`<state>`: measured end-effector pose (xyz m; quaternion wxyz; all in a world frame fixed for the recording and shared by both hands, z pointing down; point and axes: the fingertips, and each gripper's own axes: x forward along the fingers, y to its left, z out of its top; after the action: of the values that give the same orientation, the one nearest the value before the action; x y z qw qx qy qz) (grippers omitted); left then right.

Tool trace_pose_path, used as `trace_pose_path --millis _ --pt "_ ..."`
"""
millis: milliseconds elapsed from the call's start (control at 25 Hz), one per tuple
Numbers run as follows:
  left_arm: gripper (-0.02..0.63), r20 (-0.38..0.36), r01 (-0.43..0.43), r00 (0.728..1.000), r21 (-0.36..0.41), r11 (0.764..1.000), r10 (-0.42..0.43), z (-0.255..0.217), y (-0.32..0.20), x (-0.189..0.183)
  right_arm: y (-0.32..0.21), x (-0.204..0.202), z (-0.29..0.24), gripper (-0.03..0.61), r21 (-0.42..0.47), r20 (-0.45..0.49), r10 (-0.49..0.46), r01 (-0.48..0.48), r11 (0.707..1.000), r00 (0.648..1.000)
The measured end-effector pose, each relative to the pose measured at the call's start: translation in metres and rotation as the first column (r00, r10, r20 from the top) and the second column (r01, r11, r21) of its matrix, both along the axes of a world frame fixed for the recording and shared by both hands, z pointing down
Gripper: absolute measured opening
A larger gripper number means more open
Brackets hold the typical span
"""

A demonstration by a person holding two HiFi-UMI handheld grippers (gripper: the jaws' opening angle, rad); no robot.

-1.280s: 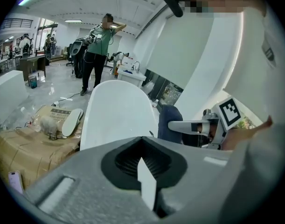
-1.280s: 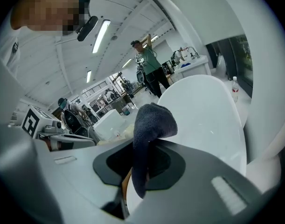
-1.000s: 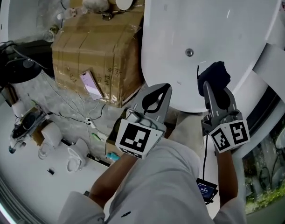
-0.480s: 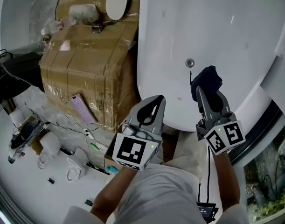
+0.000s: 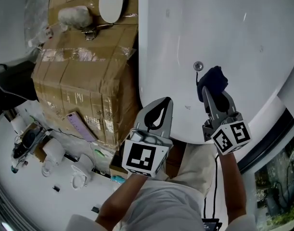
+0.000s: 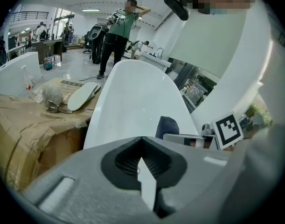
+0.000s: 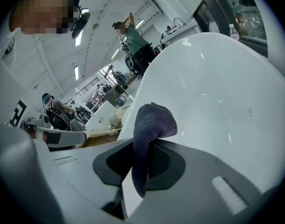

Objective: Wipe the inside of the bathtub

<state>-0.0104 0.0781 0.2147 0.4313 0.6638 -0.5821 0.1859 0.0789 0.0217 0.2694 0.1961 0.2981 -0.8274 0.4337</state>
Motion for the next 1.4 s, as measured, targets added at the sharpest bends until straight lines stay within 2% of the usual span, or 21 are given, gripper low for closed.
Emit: trace_pose_path --millis 200,400,640,760,920,1000,1120,1240,1400 --pt "-0.005 -0.004 0.033 0.999 -0.029 0.999 -0.033 0.039 0.000 0.001 -0.006 -0.015 0.046 0.051 0.000 0.029 -0.011 0.011 1.000 1.000" --pt "-0.005 -0.053 0.063 0.996 -0.054 0.997 -0.066 0.061 -0.004 0.009 -0.009 -0.022 0.085 0.051 -0.032 0.048 -0.008 0.010 0.999 0.999" --pt "-0.005 -0.057 0.084 0.995 -0.057 0.995 -0.088 0.088 -0.010 0.007 -0.009 -0.039 0.120 0.049 -0.021 0.104 -0.078 0.080 0.997 0.992" --pt "-0.005 -0.065 0.072 0.995 -0.084 0.994 -0.078 0.103 -0.007 0.012 -0.007 -0.042 0.144 0.048 -0.068 0.123 -0.089 0.098 0.993 0.988" --pt "-0.005 -0.073 0.077 0.994 -0.095 0.993 -0.084 0.117 -0.010 0.014 -0.013 -0.049 0.168 0.049 -0.184 0.221 -0.011 0.053 0.982 0.975" --pt "-0.005 -0.067 0.070 0.995 -0.098 0.993 -0.077 0.125 -0.010 0.015 -0.015 -0.052 0.180 0.049 -0.184 0.243 -0.006 0.052 0.982 0.970" --pt "-0.005 -0.053 0.056 0.997 -0.103 0.993 -0.062 0.138 -0.011 0.016 -0.015 -0.056 0.206 0.048 -0.173 0.224 -0.036 0.076 0.982 0.974" --pt "-0.005 -0.075 0.058 0.995 -0.112 0.992 -0.066 0.154 -0.016 0.021 -0.018 -0.057 0.231 0.048 -0.205 0.217 -0.041 0.086 0.975 0.975" --pt "-0.005 -0.065 0.048 0.996 -0.112 0.993 -0.055 0.173 -0.021 0.022 -0.026 -0.063 0.261 0.048 -0.218 0.203 -0.048 0.093 0.972 0.978"
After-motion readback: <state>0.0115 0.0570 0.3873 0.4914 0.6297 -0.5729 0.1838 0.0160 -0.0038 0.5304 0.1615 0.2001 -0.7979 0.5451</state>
